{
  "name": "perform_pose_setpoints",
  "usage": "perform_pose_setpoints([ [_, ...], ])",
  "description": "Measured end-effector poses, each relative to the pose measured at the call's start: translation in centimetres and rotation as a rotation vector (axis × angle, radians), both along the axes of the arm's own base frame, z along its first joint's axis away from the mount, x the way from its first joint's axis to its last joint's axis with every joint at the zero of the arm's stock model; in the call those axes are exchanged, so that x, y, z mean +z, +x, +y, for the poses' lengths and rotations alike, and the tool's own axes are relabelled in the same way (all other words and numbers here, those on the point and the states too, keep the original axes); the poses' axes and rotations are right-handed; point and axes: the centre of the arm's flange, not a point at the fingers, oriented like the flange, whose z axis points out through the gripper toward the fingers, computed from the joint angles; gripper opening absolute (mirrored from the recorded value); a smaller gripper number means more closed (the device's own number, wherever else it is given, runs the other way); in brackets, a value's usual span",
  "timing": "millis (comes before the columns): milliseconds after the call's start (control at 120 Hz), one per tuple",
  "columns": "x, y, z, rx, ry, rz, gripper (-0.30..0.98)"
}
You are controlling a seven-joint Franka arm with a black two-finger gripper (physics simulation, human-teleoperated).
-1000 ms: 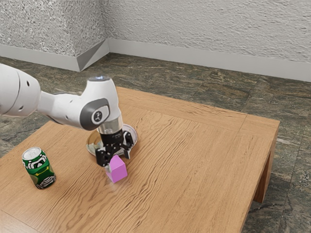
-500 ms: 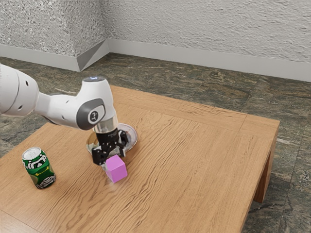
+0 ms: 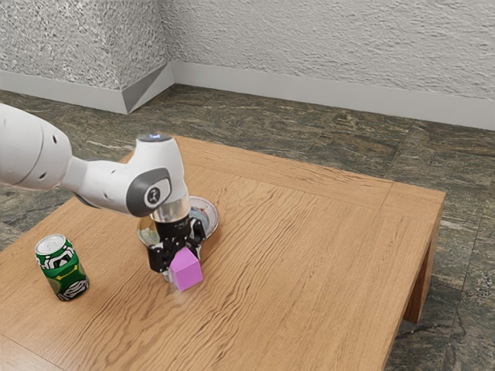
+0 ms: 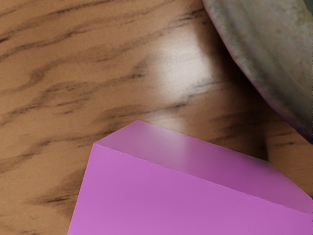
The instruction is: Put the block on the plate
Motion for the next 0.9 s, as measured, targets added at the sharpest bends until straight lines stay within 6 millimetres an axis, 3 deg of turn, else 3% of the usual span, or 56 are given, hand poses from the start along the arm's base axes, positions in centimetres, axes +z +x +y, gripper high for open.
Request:
perform_pose_setpoints([
  [458,-0.6,0.1,0.0,-0.021,-0.003,-0.006,0.42],
  [683,0.0,0.0,-0.3,-0.040,-0.003,-0.014,0.40],
  [900,2.1,-0.2,-3.8,-0.110,-0.002,-0.042,0.39],
])
